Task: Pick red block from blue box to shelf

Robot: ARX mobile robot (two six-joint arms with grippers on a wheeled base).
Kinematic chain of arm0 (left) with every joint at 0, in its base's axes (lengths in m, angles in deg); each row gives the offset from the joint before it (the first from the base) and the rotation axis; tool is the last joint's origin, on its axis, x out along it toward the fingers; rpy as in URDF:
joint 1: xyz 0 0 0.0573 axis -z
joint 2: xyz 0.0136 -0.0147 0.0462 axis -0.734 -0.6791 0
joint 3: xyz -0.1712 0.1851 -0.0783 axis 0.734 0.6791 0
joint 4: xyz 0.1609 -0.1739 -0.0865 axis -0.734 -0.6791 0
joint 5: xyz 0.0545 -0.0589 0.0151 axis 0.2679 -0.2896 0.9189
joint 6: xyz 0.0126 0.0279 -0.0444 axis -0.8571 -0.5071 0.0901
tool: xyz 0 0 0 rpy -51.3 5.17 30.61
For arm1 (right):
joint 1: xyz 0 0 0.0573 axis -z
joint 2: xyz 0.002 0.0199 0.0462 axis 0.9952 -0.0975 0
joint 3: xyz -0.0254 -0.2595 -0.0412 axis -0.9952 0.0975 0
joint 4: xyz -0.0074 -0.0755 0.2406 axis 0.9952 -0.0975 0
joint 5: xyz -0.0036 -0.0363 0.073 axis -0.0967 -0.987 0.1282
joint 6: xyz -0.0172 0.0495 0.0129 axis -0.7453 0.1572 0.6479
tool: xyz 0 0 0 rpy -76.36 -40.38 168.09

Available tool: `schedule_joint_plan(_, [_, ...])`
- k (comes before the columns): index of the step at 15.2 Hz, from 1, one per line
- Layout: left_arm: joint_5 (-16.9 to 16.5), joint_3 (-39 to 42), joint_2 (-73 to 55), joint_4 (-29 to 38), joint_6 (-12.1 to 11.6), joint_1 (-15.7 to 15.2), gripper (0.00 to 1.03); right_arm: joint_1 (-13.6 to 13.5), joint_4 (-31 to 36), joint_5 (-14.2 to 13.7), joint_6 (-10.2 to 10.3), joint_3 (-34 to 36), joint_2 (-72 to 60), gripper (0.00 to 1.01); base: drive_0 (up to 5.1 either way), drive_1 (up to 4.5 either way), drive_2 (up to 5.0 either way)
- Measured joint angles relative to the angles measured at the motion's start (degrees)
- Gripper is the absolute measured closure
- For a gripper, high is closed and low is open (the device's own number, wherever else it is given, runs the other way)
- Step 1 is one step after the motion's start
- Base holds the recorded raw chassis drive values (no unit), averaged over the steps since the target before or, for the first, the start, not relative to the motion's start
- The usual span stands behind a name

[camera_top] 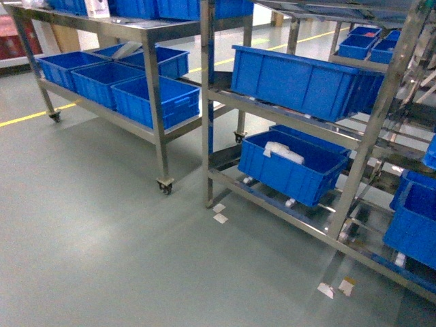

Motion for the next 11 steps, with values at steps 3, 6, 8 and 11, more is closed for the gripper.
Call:
schedule_joint_plan(3, [-0.02,0.00,0.00,-0.11,0.00,0.00,0.05,0.00,-0.20,-0.02,0.00,0.00,-0.09,0.72,-2.0,-0.60,-3.4])
schedule_joint_plan(6, [0.00,0.00,0.00,-0.09,0.00,0.02,0.05,0.00,-0.26,0.00,0.00,0.00,-0.04,0.72,-2.0,-0.60,-3.4])
schedule_joint_plan(8, [-0.02,0.00,0.00,-0.28,0.00,-0.02,0.05,0.00,-0.48,0.00,0.00,0.00,-0.48,0.72,-2.0,-0.60,-3.4])
schedule_joint_plan(11, [0.00,0.00,0.00,-0.15,0.00,0.00,0.05,0.00,-0.17,0.00,0.00,0.00,-0.13,0.72,-2.0,-0.60,-3.4])
